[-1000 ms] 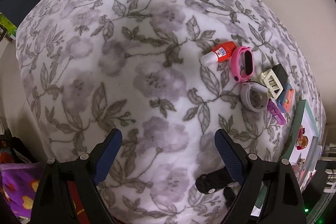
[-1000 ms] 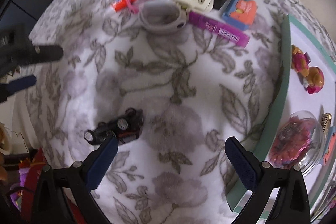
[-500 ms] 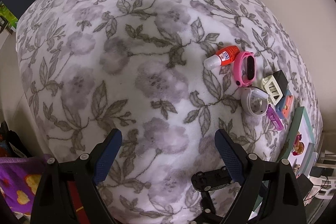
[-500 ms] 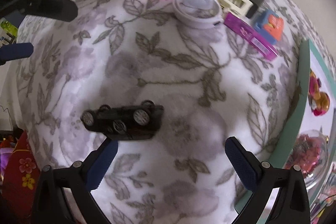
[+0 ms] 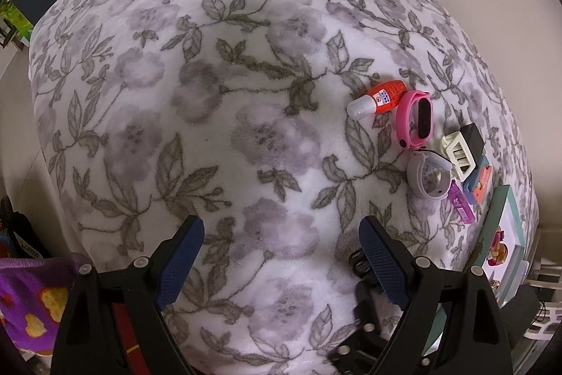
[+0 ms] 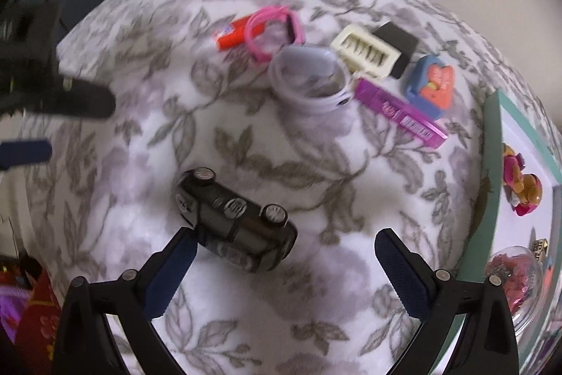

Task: Organize rigid objects
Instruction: 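Grasp the black toy car with the right tool while the left tool grasps the glue bottle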

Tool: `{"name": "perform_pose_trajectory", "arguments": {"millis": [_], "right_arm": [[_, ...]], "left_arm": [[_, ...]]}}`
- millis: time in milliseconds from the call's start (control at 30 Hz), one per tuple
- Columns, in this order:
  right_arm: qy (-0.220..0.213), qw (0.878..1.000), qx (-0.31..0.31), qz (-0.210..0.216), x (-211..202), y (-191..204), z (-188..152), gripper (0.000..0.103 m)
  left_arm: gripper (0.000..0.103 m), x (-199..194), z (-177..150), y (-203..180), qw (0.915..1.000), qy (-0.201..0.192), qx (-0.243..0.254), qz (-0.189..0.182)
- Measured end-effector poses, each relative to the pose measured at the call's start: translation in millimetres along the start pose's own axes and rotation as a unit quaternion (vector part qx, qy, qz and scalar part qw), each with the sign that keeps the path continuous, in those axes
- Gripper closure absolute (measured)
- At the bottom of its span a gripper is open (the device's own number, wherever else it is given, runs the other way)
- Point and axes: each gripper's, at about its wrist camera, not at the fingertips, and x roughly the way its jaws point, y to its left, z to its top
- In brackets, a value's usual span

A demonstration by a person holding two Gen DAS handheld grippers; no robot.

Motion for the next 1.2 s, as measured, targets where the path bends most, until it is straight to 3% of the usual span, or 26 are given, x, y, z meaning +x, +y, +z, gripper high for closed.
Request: {"name": "perform_pose_trajectory", "arguments": {"millis": [200, 300, 500, 833, 1200], "right_arm": [[-0.001, 1.000, -0.013, -0.002, -5.0, -12.3, -5.1, 0.001], [-0.005, 1.000, -0.029, -0.002, 1.6, -10.8, -4.4, 0.008], [-0.017, 0.999, -0.043, 0.019, 5.0, -3.7, 2.8, 0.011], [-0.017, 0.996, -0.078, 0.035, 6.6, 12.8, 3.4, 0.038], [-0.009, 0.998, -0.036, 0.055, 1.5, -12.8, 5.6, 0.045]], "left_arm": [[0.013, 6.5, 1.6, -0.3, 1.0000, 0.008, -0.004, 0.004], [0.013, 6.8, 2.3, 0.7, 0.9999, 0.008, -0.008, 0.003], [0.013, 8.8, 4.3, 8.5, 0.9997, 0.013, -0.019, 0.003], [0.013, 13.8, 6.5, 13.3, 0.9995, 0.018, -0.025, 0.004], [0.013, 19.1, 9.6, -4.5, 1.0000, 0.007, 0.001, -0.001]]}}
